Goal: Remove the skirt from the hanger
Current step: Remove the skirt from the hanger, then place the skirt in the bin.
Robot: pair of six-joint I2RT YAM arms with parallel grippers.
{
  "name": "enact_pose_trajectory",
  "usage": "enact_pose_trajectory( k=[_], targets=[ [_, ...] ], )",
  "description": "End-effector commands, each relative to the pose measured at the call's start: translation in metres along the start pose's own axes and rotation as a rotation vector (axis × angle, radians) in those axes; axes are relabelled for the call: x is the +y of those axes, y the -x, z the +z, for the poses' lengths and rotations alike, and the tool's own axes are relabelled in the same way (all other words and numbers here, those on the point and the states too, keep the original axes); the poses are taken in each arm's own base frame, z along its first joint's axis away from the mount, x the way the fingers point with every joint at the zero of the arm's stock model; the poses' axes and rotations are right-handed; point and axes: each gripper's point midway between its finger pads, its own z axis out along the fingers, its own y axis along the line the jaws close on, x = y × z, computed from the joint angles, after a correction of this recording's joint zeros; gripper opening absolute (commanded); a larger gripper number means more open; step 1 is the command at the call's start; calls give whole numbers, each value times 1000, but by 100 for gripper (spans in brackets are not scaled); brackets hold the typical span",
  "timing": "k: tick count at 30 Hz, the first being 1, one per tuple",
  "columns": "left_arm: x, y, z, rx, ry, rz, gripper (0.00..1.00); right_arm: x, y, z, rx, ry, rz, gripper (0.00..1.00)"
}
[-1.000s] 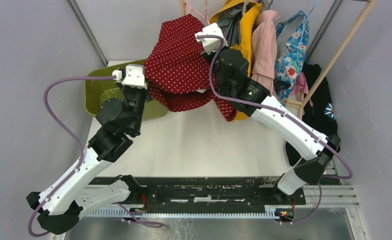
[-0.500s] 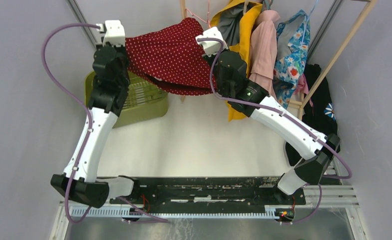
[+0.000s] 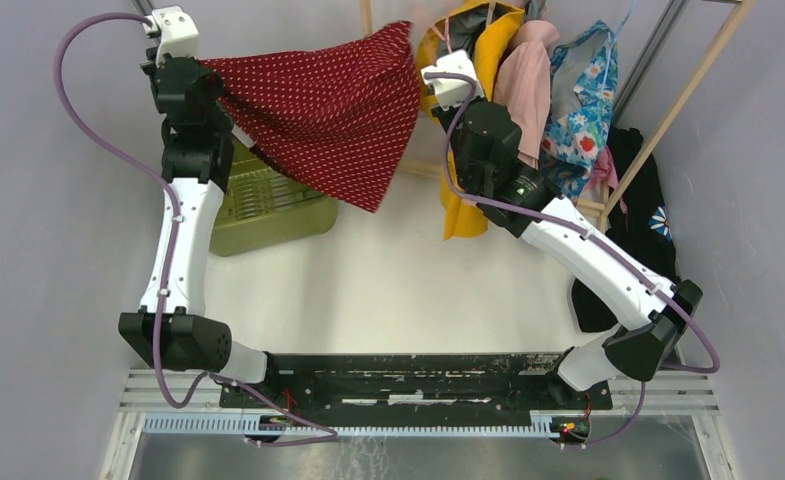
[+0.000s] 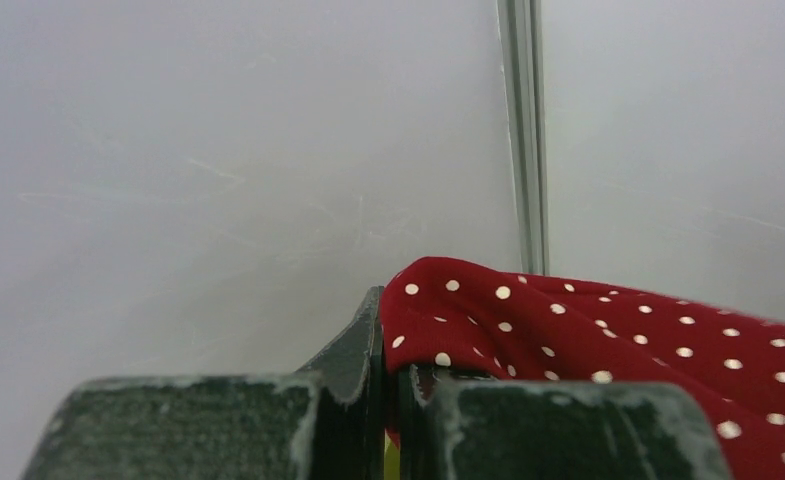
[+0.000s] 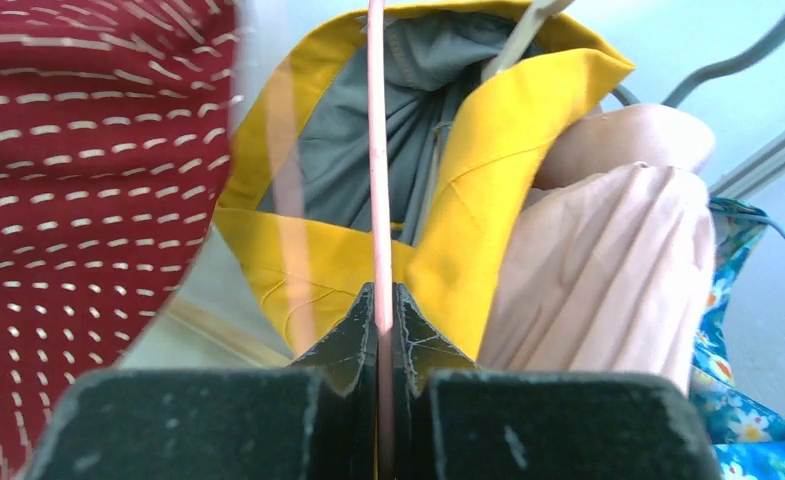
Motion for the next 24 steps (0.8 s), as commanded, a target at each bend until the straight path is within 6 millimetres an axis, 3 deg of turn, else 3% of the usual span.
enact_pose_trajectory(
  k=[1,6,13,19,22,24],
  targets=[
    [25,35,9,-70,90,-75,3,-38,19,-8,-52,-95,97,1],
    [20,48,27,-94,91,-116,3,-40,20,-7,-54,-99,102,1],
    [53,74,37,-145,166,-163,3,-46,17,-4,-48,-115,107,1],
    [91,76,38,-155,266,-131,3,-48,17,1,-49,-118,104,1],
    [97,78,35,-162,264,-129,3,-49,17,2,-51,-118,107,1],
    [92,67,38,-141,258,-104,3,-47,16,3,-50,-114,111,1]
  ],
)
